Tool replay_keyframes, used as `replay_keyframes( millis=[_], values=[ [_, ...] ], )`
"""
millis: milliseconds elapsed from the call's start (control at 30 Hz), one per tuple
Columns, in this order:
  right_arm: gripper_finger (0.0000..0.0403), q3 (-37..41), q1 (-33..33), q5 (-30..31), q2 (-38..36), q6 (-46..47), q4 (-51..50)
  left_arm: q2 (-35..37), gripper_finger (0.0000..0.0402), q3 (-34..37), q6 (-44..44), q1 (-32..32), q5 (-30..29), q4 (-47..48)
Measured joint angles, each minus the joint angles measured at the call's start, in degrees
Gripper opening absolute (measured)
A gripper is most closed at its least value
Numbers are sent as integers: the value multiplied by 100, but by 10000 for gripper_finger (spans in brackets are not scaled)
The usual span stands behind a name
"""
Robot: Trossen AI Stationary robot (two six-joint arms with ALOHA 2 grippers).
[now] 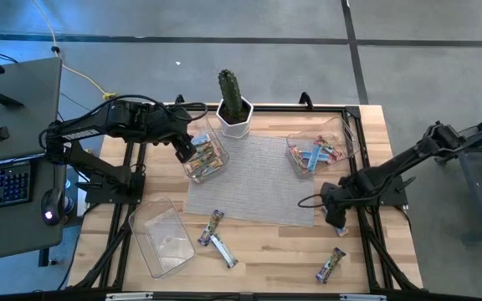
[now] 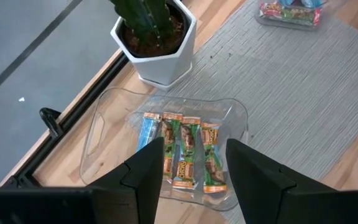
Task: Pick and place Granola Bars by type
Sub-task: Put the yellow granola bar into the top left transparent bin
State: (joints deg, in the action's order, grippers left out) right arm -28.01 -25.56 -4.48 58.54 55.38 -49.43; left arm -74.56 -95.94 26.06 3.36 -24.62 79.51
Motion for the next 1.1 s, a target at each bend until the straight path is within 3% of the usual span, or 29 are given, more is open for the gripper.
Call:
replay_keyframes(
  millis=[467,867,967,1100],
  values=[
    [173,790,2,-164,-2,116,1152,0,168,0,-76,0,-6,0],
    [50,594,2,-141,26,-86,1470,2,168,0,-74,0,-2,-1],
    [41,267,0,19,-8,-285,1832,2,168,0,-72,0,0,-4],
    [46,-204,85,835,-2,-952,3039,2,168,0,-72,0,0,-7]
  ],
)
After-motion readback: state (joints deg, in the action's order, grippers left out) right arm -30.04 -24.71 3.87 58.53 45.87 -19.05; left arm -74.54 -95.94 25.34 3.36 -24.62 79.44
